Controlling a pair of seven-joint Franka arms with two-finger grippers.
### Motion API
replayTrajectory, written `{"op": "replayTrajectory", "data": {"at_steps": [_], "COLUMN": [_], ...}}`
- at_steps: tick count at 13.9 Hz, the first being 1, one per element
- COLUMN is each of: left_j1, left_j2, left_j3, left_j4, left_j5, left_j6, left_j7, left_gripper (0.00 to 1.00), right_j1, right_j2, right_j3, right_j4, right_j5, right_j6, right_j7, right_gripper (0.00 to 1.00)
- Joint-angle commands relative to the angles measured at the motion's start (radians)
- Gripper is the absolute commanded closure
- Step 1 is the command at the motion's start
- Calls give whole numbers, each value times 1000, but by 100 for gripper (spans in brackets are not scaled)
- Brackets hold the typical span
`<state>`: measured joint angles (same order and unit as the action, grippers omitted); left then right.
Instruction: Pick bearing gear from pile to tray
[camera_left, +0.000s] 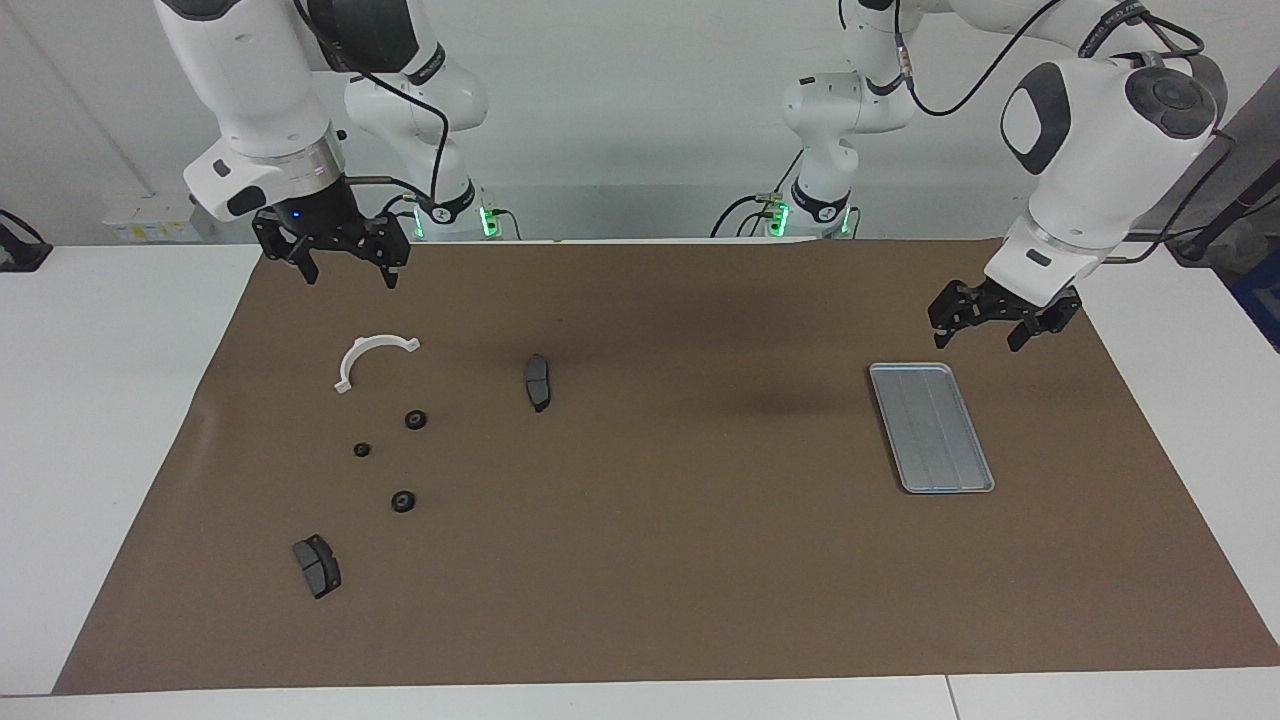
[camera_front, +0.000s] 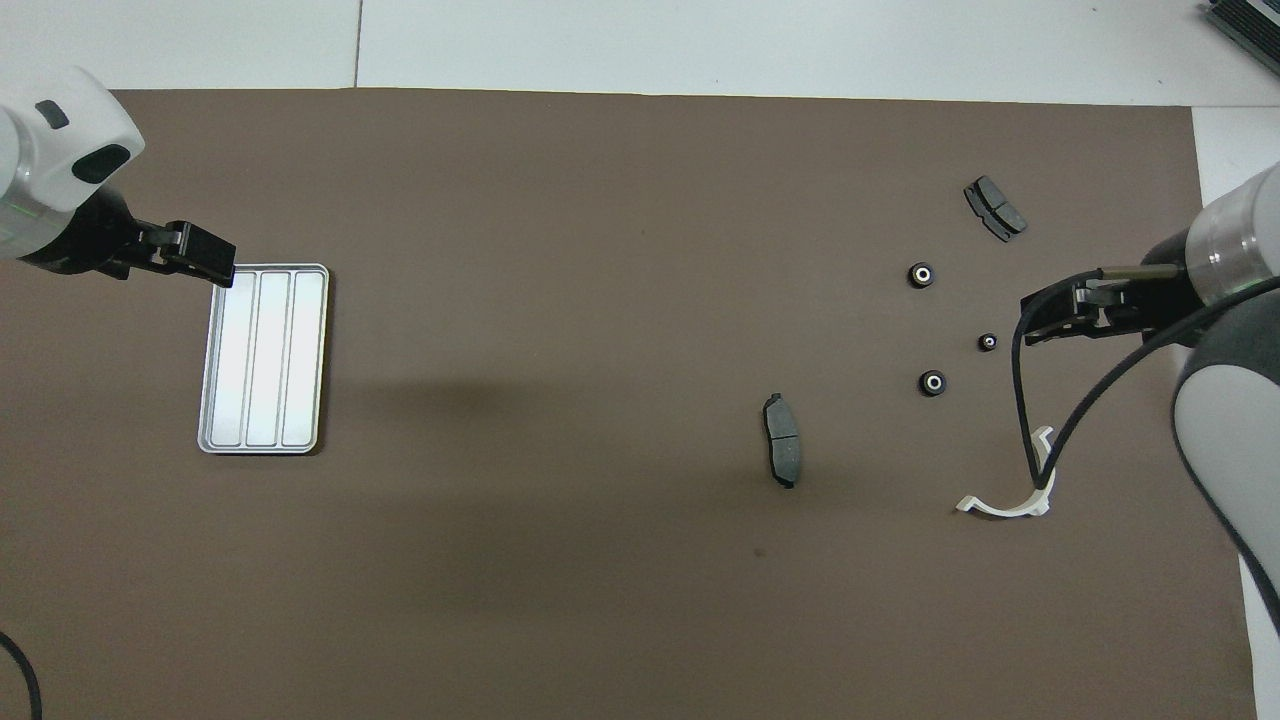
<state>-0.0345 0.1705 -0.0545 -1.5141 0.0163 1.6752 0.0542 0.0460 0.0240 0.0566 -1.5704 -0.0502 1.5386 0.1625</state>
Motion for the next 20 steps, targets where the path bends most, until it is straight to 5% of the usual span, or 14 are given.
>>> {"op": "replayTrajectory", "data": {"at_steps": [1,9,20], "left_j1": [-12,-12,-19], "left_j2": [-31,-31,-42], "left_j3": [10,10,10], "left_j4": [-43,-43,-63], "left_j5": [-9,-9,-9], "left_j6": [24,24,26], "left_j7": [7,6,4], "left_gripper": [0,0,0], "right_j1": [0,-9,-117], "right_j2": [-29,-42,0], "right_j3": [0,0,-4], "right_j4": [-43,-103,-364], "right_j5": [29,29,29], "right_j6": [24,136,484], "right_j7": [2,-14,-124], "right_gripper": [0,0,0]}}
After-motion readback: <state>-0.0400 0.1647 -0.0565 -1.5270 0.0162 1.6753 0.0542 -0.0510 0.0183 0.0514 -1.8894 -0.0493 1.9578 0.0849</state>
